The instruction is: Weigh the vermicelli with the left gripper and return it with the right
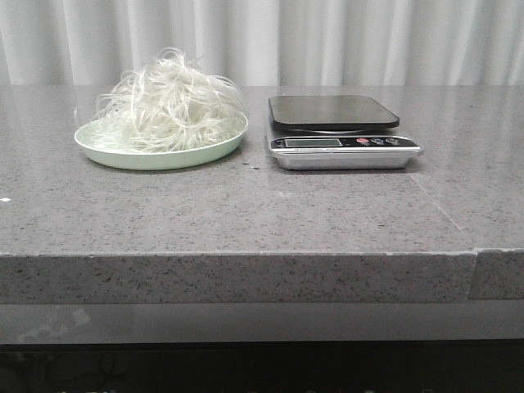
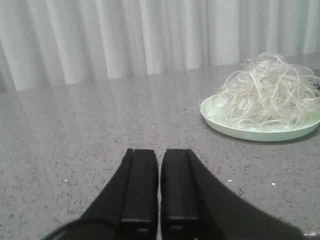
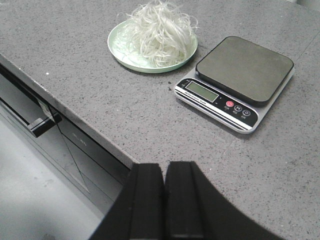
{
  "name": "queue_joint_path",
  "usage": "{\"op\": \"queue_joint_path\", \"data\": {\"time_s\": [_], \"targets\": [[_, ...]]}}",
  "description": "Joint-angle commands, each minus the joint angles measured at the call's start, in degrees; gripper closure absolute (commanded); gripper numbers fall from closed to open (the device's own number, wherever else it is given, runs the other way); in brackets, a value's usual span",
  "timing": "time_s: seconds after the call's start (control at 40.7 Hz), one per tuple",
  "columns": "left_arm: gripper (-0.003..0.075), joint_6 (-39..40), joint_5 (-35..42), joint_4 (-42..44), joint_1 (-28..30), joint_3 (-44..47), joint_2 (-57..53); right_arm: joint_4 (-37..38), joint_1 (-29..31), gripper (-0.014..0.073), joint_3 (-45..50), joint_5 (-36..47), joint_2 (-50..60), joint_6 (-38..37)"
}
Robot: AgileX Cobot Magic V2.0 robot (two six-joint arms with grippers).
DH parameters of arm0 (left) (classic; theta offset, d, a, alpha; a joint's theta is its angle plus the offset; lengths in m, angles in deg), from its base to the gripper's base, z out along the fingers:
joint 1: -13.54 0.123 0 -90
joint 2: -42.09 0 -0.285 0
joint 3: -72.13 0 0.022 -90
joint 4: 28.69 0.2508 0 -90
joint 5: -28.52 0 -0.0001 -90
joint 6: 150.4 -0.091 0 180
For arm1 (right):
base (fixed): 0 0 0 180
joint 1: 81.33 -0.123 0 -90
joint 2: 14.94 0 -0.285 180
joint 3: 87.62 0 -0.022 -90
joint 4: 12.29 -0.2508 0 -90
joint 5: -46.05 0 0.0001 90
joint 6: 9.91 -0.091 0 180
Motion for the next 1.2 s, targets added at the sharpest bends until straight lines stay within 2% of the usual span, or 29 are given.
{"op": "queue_joint_path", "data": {"time_s": [0.0, 0.221, 1.007, 1.106, 1.179], "targets": [[0.0574, 0.1, 6.98, -3.18, 1.54, 1.25, -1.48, 0.23, 0.34, 0.0434, -1.36, 3.48, -0.26, 0.35], [0.0574, 0.1, 9.32, -3.18, 1.76, 2.59, -3.44, 0.23, 0.34, 0.0434, -1.36, 3.48, -0.26, 0.35], [0.0574, 0.1, 9.32, -3.18, 1.76, 2.59, -3.33, 0.23, 0.43, 0.0434, -0.71, 3.8, -0.06, 0.35], [0.0574, 0.1, 9.32, -3.18, 1.76, 2.59, -3.33, 0.53, 4.31, 0.0434, 2.18, 6.49, 1.25, 0.48], [0.0574, 0.1, 9.32, -3.18, 1.76, 2.59, -3.33, -0.08, 9.75, 0.0434, 6.95, 12.77, 3.58, 0.48]]}}
